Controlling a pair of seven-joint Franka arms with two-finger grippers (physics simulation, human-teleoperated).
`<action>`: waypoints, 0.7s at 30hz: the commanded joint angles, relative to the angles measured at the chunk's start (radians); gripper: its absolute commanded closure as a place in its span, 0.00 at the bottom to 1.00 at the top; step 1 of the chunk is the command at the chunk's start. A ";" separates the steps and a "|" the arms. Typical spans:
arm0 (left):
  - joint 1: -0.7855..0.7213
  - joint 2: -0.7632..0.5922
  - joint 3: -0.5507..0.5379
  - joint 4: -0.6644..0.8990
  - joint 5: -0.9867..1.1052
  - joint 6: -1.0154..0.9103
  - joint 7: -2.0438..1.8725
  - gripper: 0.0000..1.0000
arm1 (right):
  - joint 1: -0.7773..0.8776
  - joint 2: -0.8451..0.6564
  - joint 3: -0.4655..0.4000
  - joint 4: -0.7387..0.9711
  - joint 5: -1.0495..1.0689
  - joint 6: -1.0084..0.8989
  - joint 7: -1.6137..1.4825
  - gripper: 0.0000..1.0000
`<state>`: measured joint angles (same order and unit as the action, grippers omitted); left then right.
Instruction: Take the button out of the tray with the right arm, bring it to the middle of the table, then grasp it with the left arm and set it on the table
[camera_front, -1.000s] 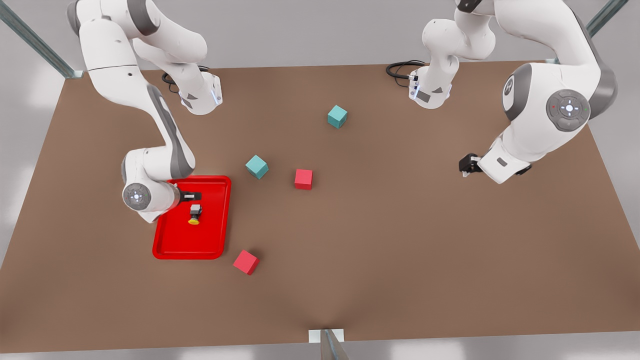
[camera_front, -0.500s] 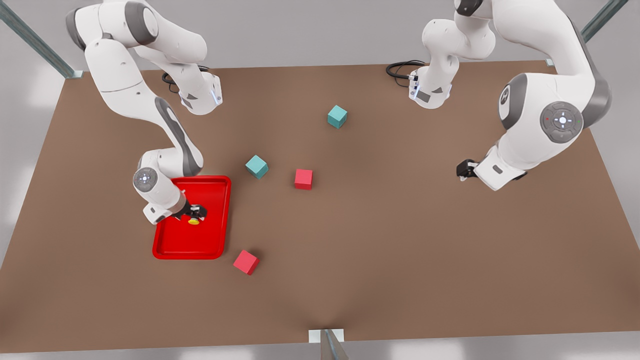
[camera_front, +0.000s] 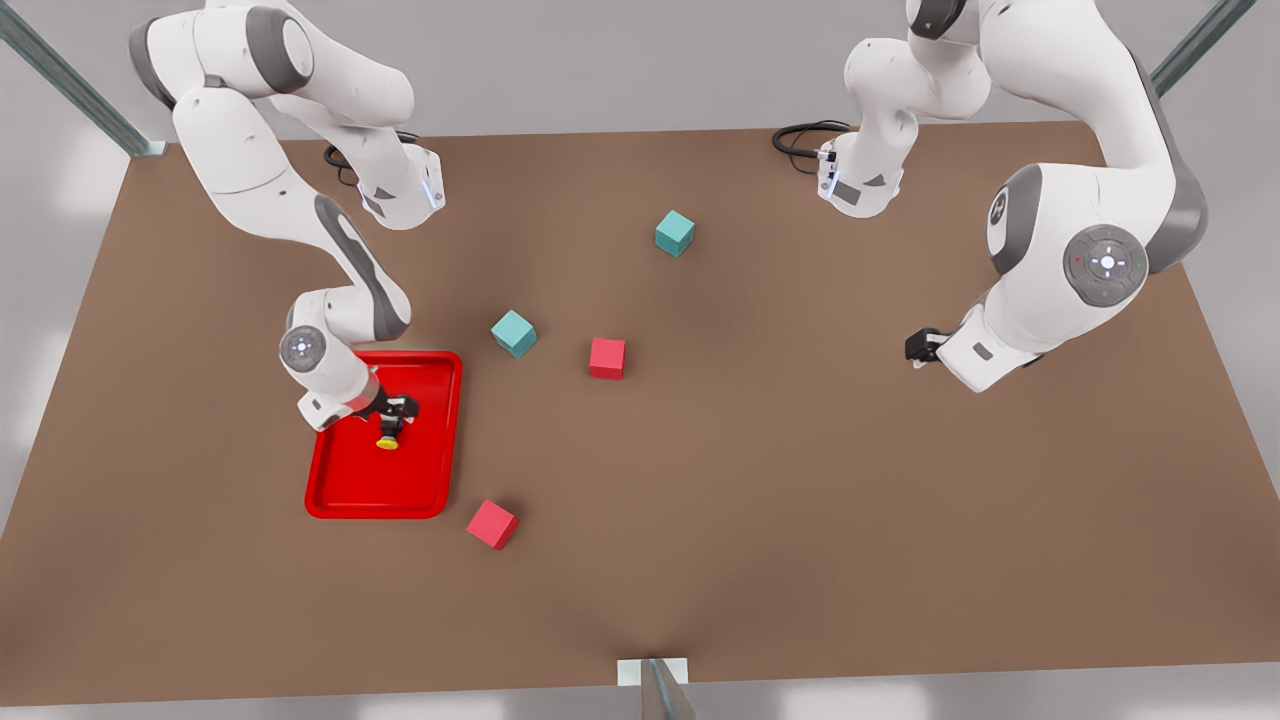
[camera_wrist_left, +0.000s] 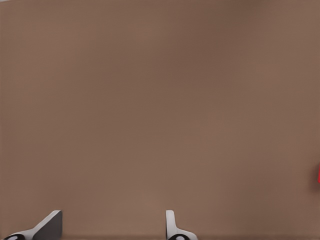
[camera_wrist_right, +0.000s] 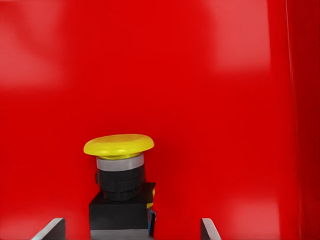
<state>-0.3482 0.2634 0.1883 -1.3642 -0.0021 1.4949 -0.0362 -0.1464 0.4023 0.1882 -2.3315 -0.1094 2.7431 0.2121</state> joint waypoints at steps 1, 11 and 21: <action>0.000 -0.001 0.000 0.000 0.001 -0.001 -0.001 0.00 | -0.001 0.003 0.001 0.000 0.000 0.003 0.018 0.00; 0.000 0.002 0.000 0.002 0.001 -0.001 -0.001 0.00 | 0.013 0.003 0.002 0.058 0.002 -0.144 0.023 0.58; 0.000 0.002 0.000 0.002 0.001 -0.001 -0.002 0.00 | 0.372 0.050 0.275 0.688 0.014 -0.672 0.888 0.57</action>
<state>-0.3482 0.2666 0.1883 -1.3626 -0.0021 1.4945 -0.0367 0.1888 0.4478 0.4607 -1.6710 -0.0880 2.2589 0.3853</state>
